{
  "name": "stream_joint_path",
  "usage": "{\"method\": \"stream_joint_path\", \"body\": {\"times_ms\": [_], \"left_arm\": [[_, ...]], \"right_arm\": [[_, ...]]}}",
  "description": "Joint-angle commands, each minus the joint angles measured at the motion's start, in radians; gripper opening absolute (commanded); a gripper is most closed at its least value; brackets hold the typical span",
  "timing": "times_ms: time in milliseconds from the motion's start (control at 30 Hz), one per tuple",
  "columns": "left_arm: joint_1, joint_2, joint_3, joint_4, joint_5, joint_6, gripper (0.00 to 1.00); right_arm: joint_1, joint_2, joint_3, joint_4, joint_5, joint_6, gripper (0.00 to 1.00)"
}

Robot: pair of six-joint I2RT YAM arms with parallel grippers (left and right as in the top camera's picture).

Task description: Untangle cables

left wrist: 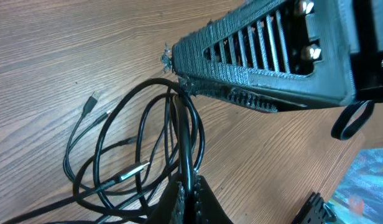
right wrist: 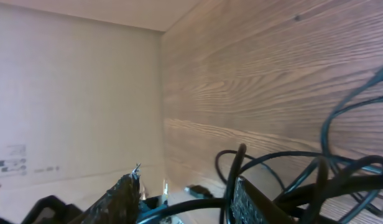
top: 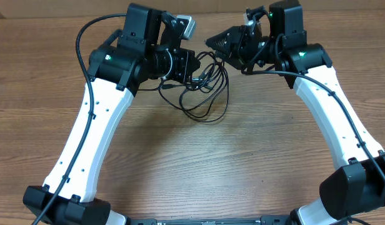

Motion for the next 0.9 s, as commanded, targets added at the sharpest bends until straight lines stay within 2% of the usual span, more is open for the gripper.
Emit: {"method": "stream_joint_path", "body": {"times_ms": [0,67,167,233,467,700,867], "left_arm": [[-0.002,-0.013,0.003,0.011,0.024,0.023,0.04],[-0.002,-0.013,0.003,0.013,0.024,0.023,0.04],[-0.002,-0.013,0.003,0.015,0.024,0.023,0.04],[-0.002,-0.013,0.003,0.017,0.024,0.023,0.04],[-0.002,-0.013,0.003,0.027,0.023,0.023,0.04],[-0.002,-0.013,0.003,0.031,0.023,0.023,0.04],[-0.002,-0.013,0.003,0.031,0.023,0.023,0.04]], "right_arm": [[0.002,-0.013,0.022,-0.006,0.04,-0.02,0.46],[0.002,-0.013,0.022,-0.008,0.041,-0.019,0.46],[0.002,-0.013,0.022,-0.011,0.041,-0.02,0.31],[0.002,-0.013,0.022,-0.016,0.041,-0.02,0.3],[0.002,-0.013,0.022,-0.068,0.065,-0.05,0.38],[0.002,-0.013,0.022,-0.102,0.09,-0.073,0.38],[0.002,-0.013,0.022,-0.162,0.167,-0.078,0.41]]}}
